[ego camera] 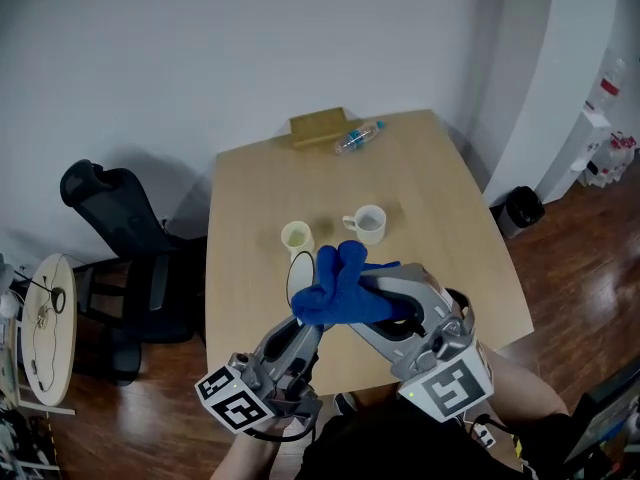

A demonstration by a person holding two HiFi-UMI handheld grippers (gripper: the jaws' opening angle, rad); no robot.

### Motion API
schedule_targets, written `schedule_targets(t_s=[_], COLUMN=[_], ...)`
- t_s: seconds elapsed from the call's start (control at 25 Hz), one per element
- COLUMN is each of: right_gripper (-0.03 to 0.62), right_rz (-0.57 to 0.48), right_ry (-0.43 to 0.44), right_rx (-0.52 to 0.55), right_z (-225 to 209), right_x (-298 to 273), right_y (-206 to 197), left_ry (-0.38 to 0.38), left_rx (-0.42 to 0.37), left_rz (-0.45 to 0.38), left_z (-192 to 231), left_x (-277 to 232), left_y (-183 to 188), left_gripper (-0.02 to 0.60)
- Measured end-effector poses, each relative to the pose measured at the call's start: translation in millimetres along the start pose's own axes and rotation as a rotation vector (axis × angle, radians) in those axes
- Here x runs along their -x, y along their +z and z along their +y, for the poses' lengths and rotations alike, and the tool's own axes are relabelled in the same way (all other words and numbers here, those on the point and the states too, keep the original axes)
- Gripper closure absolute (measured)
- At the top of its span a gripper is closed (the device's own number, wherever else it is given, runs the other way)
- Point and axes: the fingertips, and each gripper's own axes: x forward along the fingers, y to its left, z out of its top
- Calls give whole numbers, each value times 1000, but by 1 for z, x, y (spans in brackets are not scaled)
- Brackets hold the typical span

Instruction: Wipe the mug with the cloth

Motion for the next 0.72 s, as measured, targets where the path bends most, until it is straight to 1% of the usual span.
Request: schedule_targets(t_s=[0.08, 0.12, 0.16, 0.24, 0.32, 0.4, 0.48, 0.52, 0.56, 0.64, 0.72], right_gripper=[480, 480, 480, 480, 480, 480, 480, 480, 480, 480, 480], right_rz=[-39, -73, -116, -189, -232, -291, -365, -392, -403, -390, -375], right_ry=[22, 37, 56, 95, 162, 285, 438, 508, 571, 679, 778], right_rx=[-353, -511, -620, -753, -918, -1136, -1351, -1431, -1483, -1525, -1552], right_z=[-23, -35, -47, -62, -65, -59, -47, -40, -30, -3, 25], right_x=[9, 13, 17, 21, 25, 27, 27, 26, 26, 26, 25], right_y=[-8, -12, -15, -22, -31, -37, -38, -37, -35, -28, -18], left_ry=[-49, -80, -114, -187, -259, -331, -414, -457, -500, -570, -602], left_rx=[-17, -30, -46, -77, -88, -70, -40, -30, -27, -31, -33], left_rz=[13, 22, 31, 49, 63, 69, 71, 76, 86, 108, 118], left_z=[-11, -18, -27, -45, -63, -78, -93, -101, -107, -116, -120], left_x=[0, -1, 0, 4, 7, 10, 14, 15, 17, 21, 22], left_y=[-2, -3, -3, -4, -4, -6, -7, -9, -11, -18, -23], left_gripper=[518, 518, 518, 518, 518, 518, 518, 518, 518, 518, 518])
